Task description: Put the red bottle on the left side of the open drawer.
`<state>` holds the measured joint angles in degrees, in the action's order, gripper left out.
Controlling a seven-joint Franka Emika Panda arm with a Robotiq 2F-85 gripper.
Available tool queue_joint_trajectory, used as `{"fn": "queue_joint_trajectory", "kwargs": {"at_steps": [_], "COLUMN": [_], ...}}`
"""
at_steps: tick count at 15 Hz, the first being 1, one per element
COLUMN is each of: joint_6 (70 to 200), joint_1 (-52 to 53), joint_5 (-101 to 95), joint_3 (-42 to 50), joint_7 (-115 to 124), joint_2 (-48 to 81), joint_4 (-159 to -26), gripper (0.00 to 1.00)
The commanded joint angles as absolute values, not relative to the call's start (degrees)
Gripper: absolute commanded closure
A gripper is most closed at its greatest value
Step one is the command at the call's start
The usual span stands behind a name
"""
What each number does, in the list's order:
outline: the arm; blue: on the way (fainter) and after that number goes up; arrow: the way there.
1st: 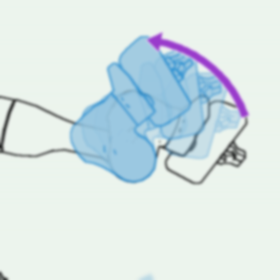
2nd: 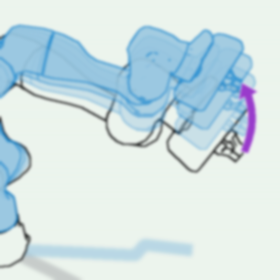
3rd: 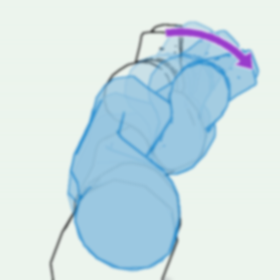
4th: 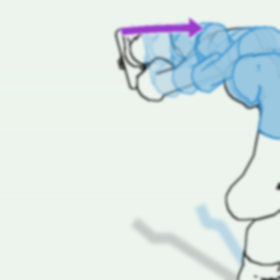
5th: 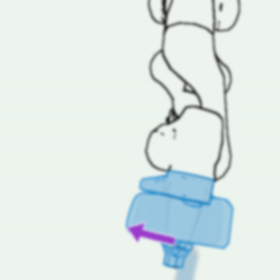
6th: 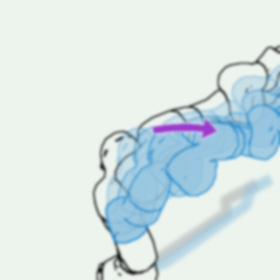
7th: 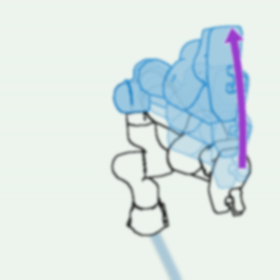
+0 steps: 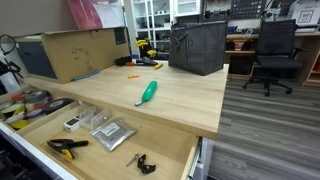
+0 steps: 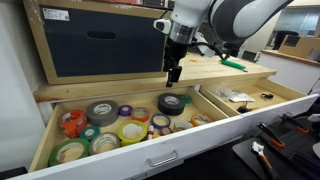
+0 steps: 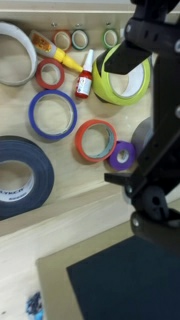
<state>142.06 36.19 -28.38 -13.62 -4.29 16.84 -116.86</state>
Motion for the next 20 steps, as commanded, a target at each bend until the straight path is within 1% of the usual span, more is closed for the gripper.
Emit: {"fn": "queue_joint_trajectory", "kwargs": {"at_steps": [1, 6, 14, 20], "joint_6": [141.79, 140.1, 128.06, 121.89], "joint_1": [31.82, 25.61, 17.88, 13.73], "joint_5": [-27.16, -23.73, -18.23, -13.71], "joint_3": [-14.04, -14.45, -12.08, -10.0], "joint_7": [-0.89, 4.76, 13.26, 21.2], "joint_2": [10.23, 6.22, 4.06, 2.31], "joint_4": [-122.99, -126.21, -124.92, -123.64], "gripper": [0.0, 0.0, 0.0, 0.0]}}
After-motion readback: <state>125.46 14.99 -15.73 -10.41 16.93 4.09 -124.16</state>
